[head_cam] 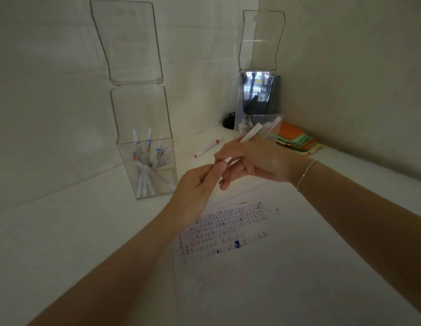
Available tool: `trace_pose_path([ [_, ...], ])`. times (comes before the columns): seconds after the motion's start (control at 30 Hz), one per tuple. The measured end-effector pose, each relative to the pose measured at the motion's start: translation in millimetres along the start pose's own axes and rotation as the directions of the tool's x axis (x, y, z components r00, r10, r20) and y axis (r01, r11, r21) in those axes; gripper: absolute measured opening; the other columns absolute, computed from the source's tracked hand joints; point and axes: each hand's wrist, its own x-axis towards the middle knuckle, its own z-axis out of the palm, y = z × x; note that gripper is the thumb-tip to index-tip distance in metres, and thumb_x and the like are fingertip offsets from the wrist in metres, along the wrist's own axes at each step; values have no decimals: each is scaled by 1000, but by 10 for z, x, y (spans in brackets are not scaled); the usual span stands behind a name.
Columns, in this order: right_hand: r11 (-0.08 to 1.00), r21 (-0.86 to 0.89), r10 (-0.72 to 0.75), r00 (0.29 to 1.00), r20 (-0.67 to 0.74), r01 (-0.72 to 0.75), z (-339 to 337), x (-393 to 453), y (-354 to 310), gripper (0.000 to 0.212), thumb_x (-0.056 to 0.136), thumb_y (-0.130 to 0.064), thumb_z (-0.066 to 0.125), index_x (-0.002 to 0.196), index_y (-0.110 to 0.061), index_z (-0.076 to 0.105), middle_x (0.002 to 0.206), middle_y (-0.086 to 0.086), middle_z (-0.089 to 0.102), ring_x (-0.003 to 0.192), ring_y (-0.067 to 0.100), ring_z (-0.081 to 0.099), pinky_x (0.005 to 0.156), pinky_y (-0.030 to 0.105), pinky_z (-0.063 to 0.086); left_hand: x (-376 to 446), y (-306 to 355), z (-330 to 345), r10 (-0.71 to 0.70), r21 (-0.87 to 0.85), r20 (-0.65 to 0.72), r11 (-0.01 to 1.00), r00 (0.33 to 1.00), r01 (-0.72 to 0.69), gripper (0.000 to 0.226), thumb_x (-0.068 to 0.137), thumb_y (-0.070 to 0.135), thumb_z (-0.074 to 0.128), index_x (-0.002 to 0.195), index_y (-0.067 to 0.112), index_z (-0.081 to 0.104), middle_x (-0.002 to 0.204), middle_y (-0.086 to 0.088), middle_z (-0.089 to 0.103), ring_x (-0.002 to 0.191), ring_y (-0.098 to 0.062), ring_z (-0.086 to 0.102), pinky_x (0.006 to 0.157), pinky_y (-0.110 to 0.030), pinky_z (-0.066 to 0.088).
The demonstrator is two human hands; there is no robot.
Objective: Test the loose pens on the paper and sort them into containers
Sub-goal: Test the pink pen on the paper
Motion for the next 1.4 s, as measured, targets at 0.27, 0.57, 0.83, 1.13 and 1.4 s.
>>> trace_pose_path([
  [0.27, 995, 96, -20, 998, 62, 14, 37, -118, 63, 27, 94, -11, 47, 86, 7, 65, 82, 24, 70, 79, 38, 70, 88, 41, 54, -3, 62, 21, -74, -167, 5, 983, 997, 74, 51, 74, 54, 54, 37, 26, 35, 39, 6, 26, 35, -8, 21, 41, -19, 21],
  [0.57, 994, -99, -68, 987, -148, 54, -18, -235, 227, 17, 89, -11, 60, 80, 3, 63, 81, 27, 69, 73, 39, 70, 70, 42, 59, -46, 7, 136, 8, 255, 143, 966, 990, -45, 35, 96, 44, 37, 84, 19, 59, 64, 10, 58, 53, 0, 54, 58, -14, 43],
  [0.83, 996, 20, -83, 992, -100, 86, 17, -188, 223, 21, 91, -12, 59, 78, 4, 64, 76, 27, 68, 64, 35, 70, 60, 37, 59, -24, -19, 77, 94, 406, 118, 904, 989, -134, 40, 99, 38, 32, 84, 12, 59, 64, 5, 57, 57, -6, 53, 57, -15, 39],
  [1.13, 992, 78, -49, 867, -496, 100, -99, -345, 371, 18, 91, -18, 59, 91, -1, 65, 78, 17, 67, 61, 29, 65, 60, 37, 59, -78, -163, 101, 58, 559, 194, 814, 979, -159, 46, 88, 61, 23, 106, 26, 47, 59, 3, 49, 50, -7, 44, 51, -20, 30],
  [1.4, 974, 216, 65, 820, -569, 73, 1, -780, 891, 26, 84, -8, 65, 59, -7, 57, 63, 13, 59, 50, 18, 55, 50, 27, 47, -170, -250, 198, 117, 672, 429, 621, 896, -403, 48, 85, 69, 31, 123, 46, 49, 76, 15, 47, 72, -5, 49, 65, -23, 37],
])
